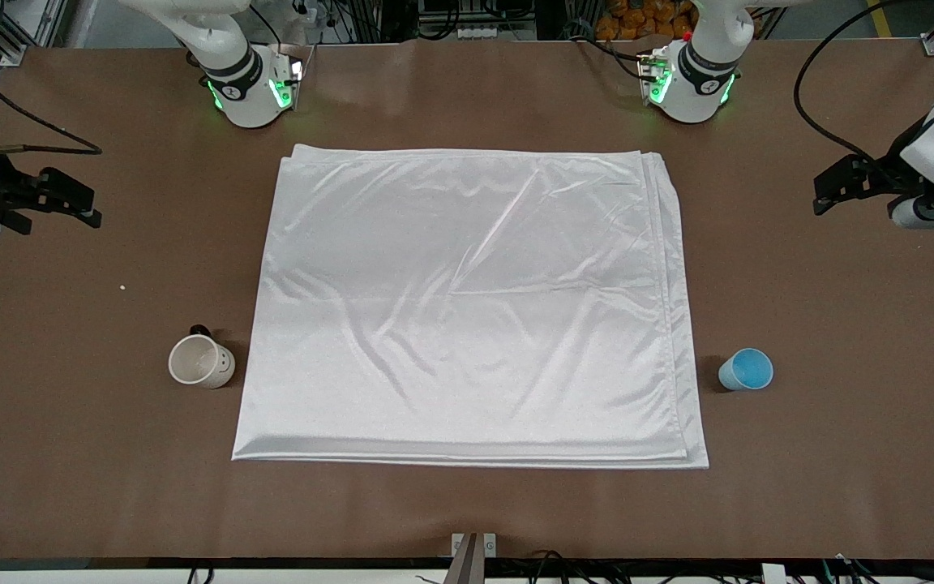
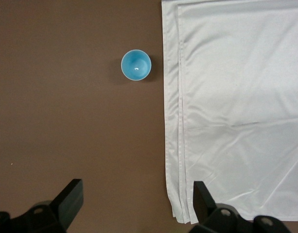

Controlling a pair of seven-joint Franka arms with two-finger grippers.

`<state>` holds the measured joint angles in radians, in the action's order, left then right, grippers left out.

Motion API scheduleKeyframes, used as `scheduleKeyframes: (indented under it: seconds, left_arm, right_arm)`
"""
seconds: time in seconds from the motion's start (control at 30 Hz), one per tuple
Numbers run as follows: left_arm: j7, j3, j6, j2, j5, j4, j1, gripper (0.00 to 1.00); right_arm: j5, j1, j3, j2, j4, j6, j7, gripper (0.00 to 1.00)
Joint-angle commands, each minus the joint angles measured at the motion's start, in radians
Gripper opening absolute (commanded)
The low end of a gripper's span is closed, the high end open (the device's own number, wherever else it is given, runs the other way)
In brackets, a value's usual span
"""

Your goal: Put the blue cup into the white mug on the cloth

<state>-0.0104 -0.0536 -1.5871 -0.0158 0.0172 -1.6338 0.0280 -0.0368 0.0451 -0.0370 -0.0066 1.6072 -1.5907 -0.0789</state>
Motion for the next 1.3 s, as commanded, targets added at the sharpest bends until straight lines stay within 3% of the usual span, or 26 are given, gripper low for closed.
scheduleKeyframes:
  seconds: [0.0,0.6,0.9,1.27]
  left_arm:
    - [-0.011,-0.008,0.004,0.051,0.027,0.029,0.001,1.0]
    - [-0.019,0.001,-0.013,0.234,0.024,0.052,-0.069,1.0]
    - [-0.02,0.046,-0.128,0.315,0.035,0.074,-0.074,1.0]
    - [-0.008,0.049,-0.212,0.381,0.066,0.075,-0.082,1.0]
  right_arm:
    - [-0.008,0.015,-0.009,-0.024,0.02,0.014,0.016,1.0]
    - [-0.003,0.021,-0.004,0.045,0.033,0.017,0.011,1.0]
    - [-0.002,0.03,-0.004,0.088,0.042,0.012,-0.002,1.0]
    - [-0.003,0.027,-0.004,0.12,0.217,-0.208,-0.002,1.0]
